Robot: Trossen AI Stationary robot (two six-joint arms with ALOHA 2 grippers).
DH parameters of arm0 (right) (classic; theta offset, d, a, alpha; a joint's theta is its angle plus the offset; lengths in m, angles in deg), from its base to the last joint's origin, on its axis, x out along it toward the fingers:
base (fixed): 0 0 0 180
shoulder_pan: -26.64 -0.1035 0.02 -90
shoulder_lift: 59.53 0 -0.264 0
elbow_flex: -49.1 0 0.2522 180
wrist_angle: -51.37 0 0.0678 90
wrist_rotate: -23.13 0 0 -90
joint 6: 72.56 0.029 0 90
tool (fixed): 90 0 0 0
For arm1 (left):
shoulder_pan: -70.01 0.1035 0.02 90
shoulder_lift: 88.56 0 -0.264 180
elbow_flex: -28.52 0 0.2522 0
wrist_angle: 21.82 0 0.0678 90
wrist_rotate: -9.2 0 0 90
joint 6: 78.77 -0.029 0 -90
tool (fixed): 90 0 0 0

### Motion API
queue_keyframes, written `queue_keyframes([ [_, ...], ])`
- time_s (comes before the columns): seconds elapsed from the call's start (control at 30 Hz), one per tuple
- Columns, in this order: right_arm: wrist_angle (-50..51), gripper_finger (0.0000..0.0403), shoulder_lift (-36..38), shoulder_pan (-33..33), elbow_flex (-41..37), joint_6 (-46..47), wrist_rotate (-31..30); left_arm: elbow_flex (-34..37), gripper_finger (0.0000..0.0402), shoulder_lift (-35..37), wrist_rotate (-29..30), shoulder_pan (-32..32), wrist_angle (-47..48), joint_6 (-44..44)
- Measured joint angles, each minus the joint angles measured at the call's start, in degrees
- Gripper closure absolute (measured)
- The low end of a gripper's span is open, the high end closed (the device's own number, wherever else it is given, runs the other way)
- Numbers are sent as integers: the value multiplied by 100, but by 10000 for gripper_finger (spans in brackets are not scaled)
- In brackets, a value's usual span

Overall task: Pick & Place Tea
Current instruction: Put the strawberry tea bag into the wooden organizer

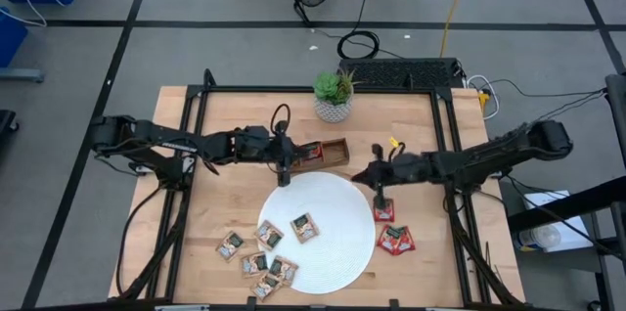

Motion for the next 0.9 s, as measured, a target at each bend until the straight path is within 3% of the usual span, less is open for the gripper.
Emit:
queue_keyframes([
  [0.13,-1694,403,-170,667,-568,-297,1300,0,356,-228,-287,42,-549,378],
  [0.3,-2745,403,-425,1146,-722,-566,2106,0,307,-536,-651,161,-1236,714],
  [0.57,-3225,403,-891,1468,-722,-696,2448,0,242,-1090,-1134,177,-2244,682],
  [0.73,-3383,403,-1100,1549,-721,-661,2457,-133,237,-1518,-1691,123,-2739,521],
  [0.9,-3680,403,-1217,1545,-719,-559,2749,-441,248,-1858,-1698,91,-2732,387],
])
